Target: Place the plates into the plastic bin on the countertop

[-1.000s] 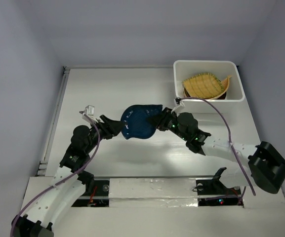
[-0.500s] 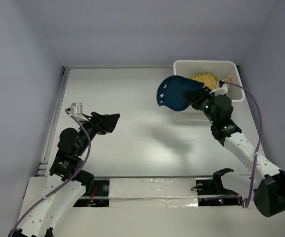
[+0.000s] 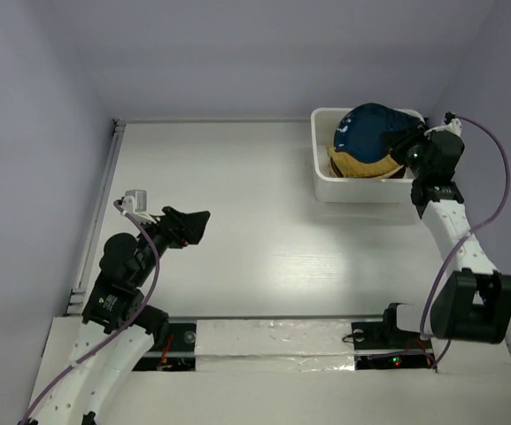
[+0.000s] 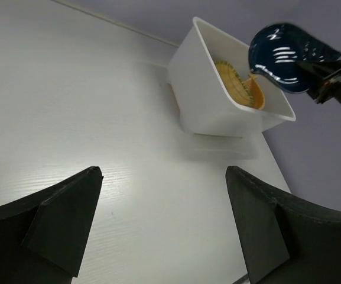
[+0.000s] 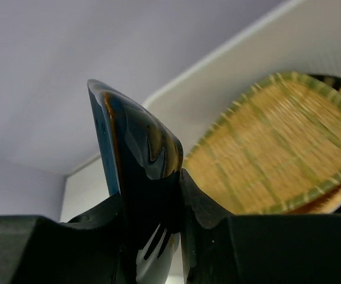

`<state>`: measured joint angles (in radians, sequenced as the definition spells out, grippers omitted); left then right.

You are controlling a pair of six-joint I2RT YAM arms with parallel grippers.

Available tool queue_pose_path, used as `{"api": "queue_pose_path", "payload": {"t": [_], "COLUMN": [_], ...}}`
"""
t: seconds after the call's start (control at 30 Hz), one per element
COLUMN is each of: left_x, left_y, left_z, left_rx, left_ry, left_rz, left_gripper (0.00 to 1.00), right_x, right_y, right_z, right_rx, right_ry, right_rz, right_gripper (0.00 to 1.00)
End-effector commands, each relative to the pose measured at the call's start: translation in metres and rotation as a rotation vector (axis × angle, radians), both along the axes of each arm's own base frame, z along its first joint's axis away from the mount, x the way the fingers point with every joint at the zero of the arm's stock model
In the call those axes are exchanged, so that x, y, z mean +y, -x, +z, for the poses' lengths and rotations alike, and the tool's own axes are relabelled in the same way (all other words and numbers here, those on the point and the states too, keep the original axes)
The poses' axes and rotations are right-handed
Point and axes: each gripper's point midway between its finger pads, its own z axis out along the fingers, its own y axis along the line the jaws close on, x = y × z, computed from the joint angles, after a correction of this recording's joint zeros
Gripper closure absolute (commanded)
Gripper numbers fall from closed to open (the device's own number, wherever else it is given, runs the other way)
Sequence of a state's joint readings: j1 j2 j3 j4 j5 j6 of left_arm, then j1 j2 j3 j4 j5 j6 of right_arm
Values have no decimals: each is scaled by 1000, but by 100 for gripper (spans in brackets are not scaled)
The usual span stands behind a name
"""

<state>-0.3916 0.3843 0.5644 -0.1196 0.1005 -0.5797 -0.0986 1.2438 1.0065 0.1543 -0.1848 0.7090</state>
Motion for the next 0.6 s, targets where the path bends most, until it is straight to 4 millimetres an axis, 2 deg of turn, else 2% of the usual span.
{"api": "queue_pose_path", "payload": {"t": [0.0, 0.03, 0.1, 0.13, 0.17, 0.33, 0.47, 0.53, 0.57], "left_x": [12, 15, 19, 20, 21, 23, 23, 22, 21], "left_y": [6, 6, 7, 8, 9, 12, 12, 12, 12], "left_z": [33, 33, 34, 35, 37, 39, 41, 42, 42], "left_rx": [-92, -98, -100, -103, -115, -126, -135, -136, -137], "left_ry": [-26, -41, -47, -51, -48, -43, -47, -45, -46], "left_rz": [36, 54, 67, 72, 72, 76, 76, 68, 67], "left_gripper": [16, 15, 14, 14, 13, 12, 12, 12, 11], "right_x": [-9, -13, -13, -15, -16, -33, -48, -55, -62], "right_y": [-19, -31, -42, -52, -57, -72, -76, -76, -71], "right_z": [21, 13, 7, -8, -6, -38, -62, -65, -76], "right_rx": [-59, -34, -17, 24, 31, 132, 220, 236, 283], "right_ry": [-9, -21, -26, -26, -23, -30, 0, 32, 44], "right_rz": [36, 35, 47, 46, 44, -21, -96, -125, -167], "right_gripper": [100, 100, 100, 100, 100, 100, 80, 69, 65]}}
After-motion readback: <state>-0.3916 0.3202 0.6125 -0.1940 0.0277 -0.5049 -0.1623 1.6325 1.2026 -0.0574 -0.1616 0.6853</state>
